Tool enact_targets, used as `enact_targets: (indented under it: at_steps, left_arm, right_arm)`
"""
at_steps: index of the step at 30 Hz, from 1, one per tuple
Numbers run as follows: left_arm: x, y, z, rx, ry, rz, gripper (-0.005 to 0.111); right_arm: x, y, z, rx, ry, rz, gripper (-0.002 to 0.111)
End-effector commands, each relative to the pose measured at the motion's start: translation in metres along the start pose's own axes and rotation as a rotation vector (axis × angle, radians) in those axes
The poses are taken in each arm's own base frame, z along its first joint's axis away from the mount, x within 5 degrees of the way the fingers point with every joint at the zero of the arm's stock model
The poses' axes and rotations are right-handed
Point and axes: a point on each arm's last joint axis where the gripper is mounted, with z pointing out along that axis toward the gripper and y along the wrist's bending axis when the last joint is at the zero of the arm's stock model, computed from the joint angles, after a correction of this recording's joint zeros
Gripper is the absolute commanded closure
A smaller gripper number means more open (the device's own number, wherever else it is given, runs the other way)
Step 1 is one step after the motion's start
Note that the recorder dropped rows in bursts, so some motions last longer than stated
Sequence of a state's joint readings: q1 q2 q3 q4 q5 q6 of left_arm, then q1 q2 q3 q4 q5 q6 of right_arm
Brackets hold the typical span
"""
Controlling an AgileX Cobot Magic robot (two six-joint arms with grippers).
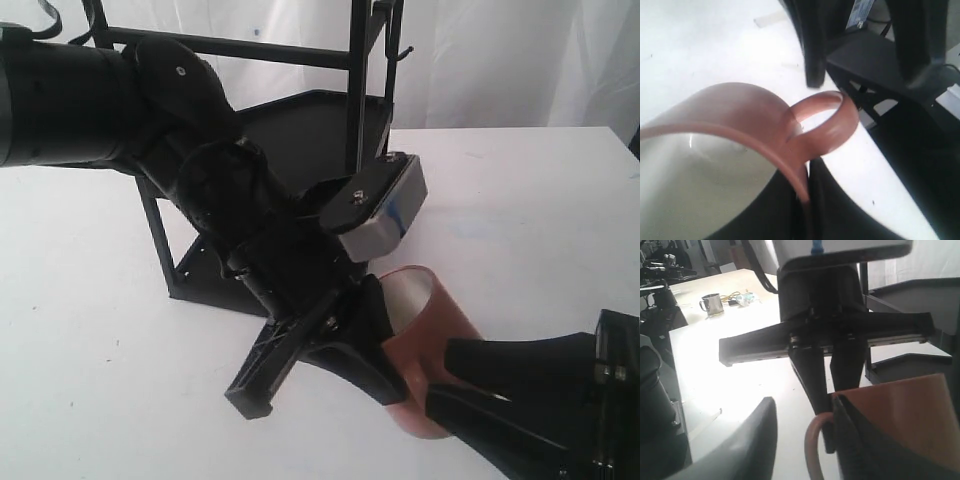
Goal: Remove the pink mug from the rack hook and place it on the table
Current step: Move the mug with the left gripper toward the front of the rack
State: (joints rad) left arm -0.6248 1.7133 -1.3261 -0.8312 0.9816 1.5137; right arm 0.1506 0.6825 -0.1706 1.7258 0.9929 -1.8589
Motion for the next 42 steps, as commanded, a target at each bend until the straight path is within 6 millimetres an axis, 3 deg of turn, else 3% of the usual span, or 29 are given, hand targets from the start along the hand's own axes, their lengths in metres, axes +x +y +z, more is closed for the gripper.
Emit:
enact_targets:
  at_steps: [1,20,42]
  left_arm:
    - [0.004,-0.001,-0.001,0.000,0.068,-0.031,0.107]
    - [0.044,-0.004,-0.012,-0.009,0.527,-0.160,0.107]
    - [0.082,-0.018,0.010,-0.016,0.592,-0.206,0.107]
  right_arm:
    - [-0.005,-0.005,-0.001,0.067,-0.010,-0.004,0.072]
    - [-0.005,-0.008,-0.003,0.126,-0.006,-0.018,0.072]
    - [-0.005,-0.008,-0.003,0.126,-0.006,-0.018,0.072]
